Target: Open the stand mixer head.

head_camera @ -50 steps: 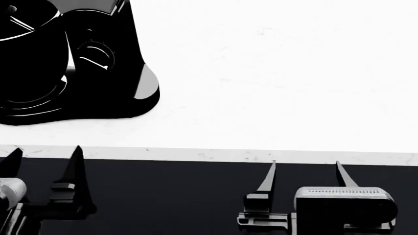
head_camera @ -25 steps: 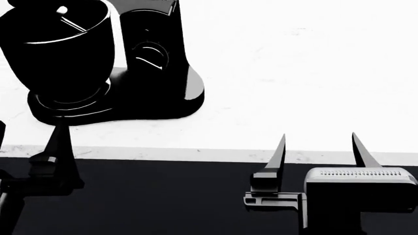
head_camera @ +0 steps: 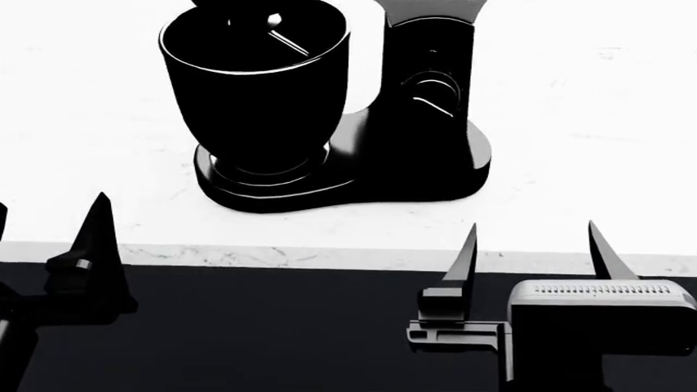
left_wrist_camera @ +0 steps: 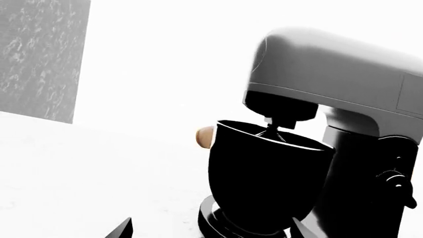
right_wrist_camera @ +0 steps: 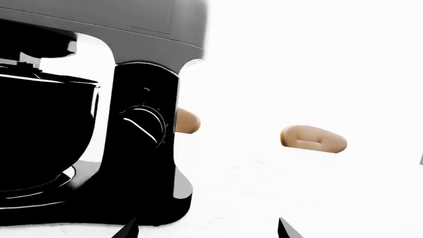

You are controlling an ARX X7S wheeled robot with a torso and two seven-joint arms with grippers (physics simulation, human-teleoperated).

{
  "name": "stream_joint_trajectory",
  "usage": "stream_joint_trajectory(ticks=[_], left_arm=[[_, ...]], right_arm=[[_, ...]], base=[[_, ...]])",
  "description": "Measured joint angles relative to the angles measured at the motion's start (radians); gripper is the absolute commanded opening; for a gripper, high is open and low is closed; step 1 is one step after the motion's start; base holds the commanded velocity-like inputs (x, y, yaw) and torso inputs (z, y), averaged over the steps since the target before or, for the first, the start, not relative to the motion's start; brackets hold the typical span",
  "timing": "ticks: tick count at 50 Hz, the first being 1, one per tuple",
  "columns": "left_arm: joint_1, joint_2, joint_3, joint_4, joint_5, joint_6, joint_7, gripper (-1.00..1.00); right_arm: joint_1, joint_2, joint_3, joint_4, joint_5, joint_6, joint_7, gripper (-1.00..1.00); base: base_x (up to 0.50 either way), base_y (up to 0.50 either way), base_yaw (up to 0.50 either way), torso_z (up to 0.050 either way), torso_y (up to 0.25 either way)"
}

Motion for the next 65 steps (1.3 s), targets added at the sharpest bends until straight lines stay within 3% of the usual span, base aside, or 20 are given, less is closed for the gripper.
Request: stream_joint_trajectory(ticks=[11,31,32,45,65], left_arm=[[0.004,-0.007,0.000,-0.002,-0.011,0.005,-0.005,1.00],[0.007,-0.018,-0.004,-0.006,-0.036,0.010,-0.013,1.00],[0.008,-0.019,-0.004,-0.006,-0.037,0.011,-0.013,1.00],[0.010,-0.023,0.002,-0.012,-0.043,0.022,-0.017,1.00],[0.013,-0.029,0.011,-0.026,-0.047,0.039,-0.026,1.00]], right_arm=[[-0.001,0.003,-0.003,0.002,0.006,-0.003,0.005,1.00],[-0.003,0.006,0.005,-0.014,0.027,-0.003,0.012,1.00],[-0.003,0.006,0.006,-0.014,0.028,-0.003,0.012,-1.00],[0.016,0.016,0.007,-0.039,0.044,0.023,0.010,-1.00],[0.206,0.062,-0.006,-0.116,0.057,0.230,0.002,-1.00]], base=[[0.00,0.50,0.00,0.000,0.000],[0.24,0.00,0.00,0.000,0.000],[0.00,0.00,0.00,0.000,0.000],[0.00,0.00,0.00,0.000,0.000],[0.00,0.00,0.00,0.000,0.000]])
